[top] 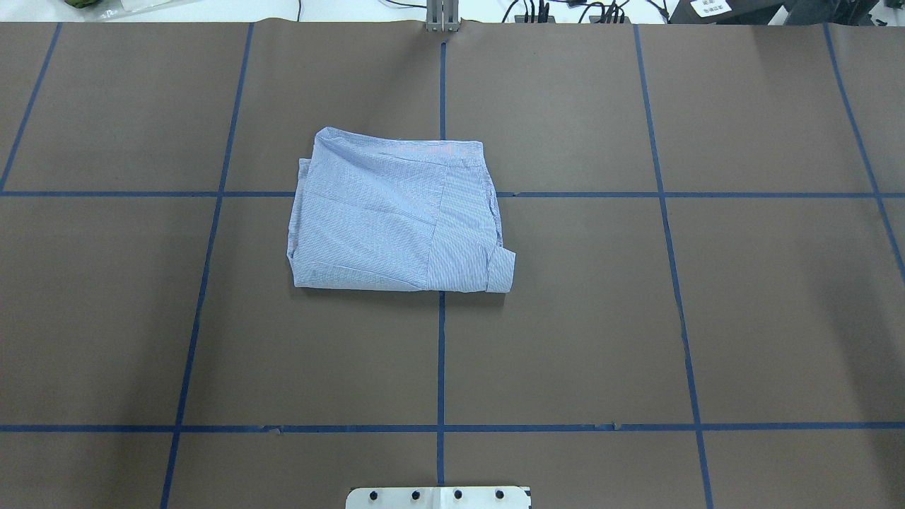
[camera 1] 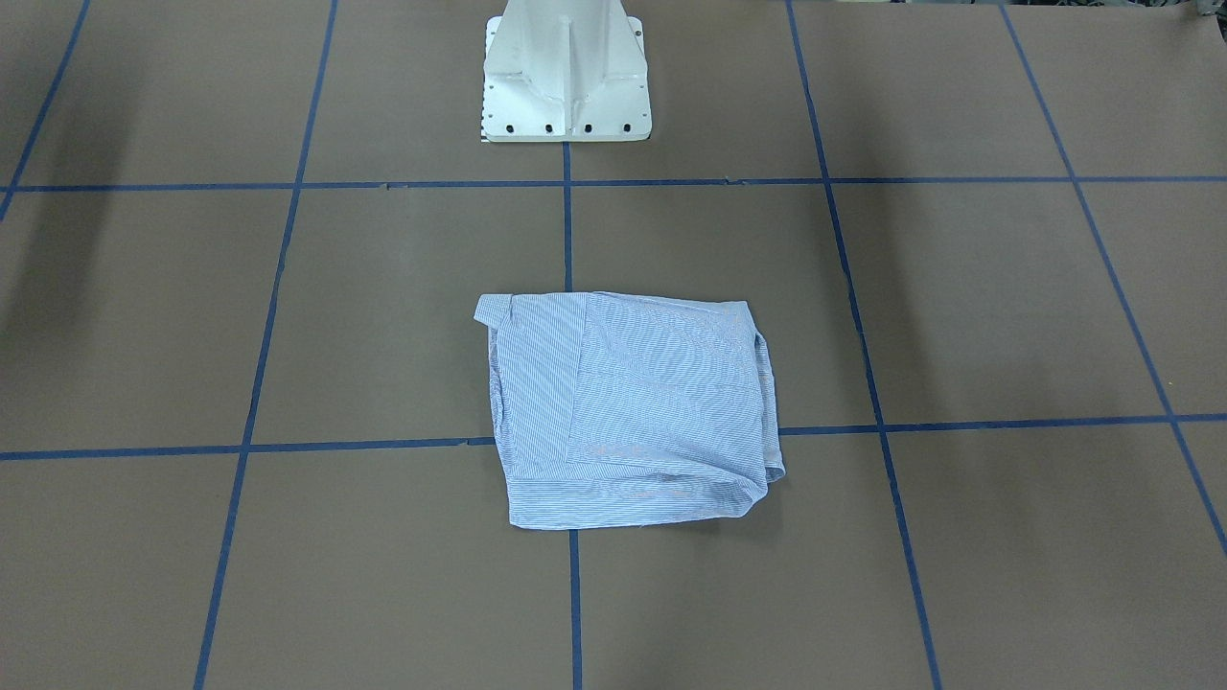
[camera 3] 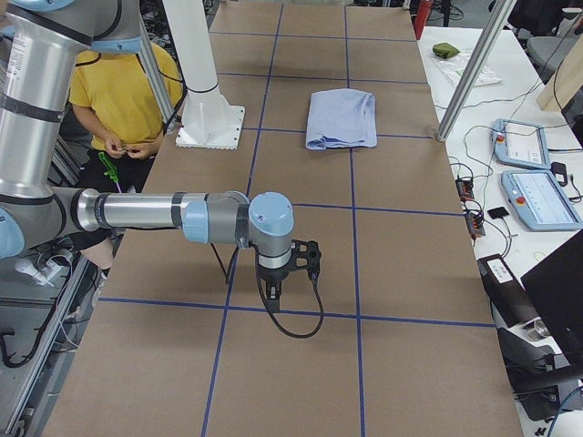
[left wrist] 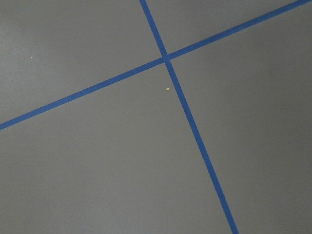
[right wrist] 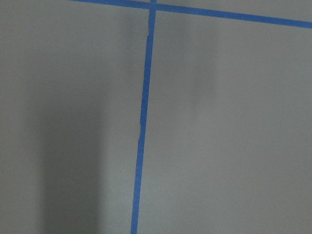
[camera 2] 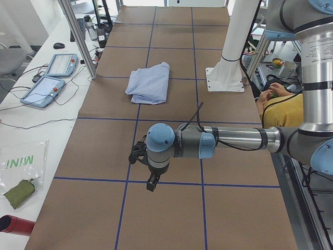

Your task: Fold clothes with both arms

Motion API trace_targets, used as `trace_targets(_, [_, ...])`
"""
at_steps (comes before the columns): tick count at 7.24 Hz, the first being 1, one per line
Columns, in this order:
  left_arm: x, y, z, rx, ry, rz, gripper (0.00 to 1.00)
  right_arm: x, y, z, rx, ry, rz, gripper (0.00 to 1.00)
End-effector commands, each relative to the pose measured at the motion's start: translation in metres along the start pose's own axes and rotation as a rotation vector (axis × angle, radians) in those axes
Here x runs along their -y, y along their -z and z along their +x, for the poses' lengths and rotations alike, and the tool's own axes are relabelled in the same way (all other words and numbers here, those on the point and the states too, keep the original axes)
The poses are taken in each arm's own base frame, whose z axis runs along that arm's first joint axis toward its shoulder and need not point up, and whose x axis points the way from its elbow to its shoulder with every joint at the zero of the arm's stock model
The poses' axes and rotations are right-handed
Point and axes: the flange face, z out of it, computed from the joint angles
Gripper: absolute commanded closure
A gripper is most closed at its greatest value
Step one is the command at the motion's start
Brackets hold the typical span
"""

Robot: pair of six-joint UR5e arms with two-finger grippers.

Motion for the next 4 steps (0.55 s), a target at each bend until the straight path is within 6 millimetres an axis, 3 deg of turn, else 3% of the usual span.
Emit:
trace_targets(1, [-0.007, -0.012, -0.009, -0.011, 0.034, -0.019, 0.00, 0.000, 0.000, 0.000, -0.001, 0.001, 0.000, 0.00])
trace_targets(3, [0.014, -0.007, -0.010, -0.020, 0.078, -0.012, 0.00, 0.000, 0.000, 0.000, 0.000, 0.000, 0.000, 0.00])
trace_targets(4, [0.017, -0.003, -0.007, -0.018, 0.247, -0.010, 0.00, 0.000, 0.000, 0.000, 0.000, 0.000, 0.000, 0.00])
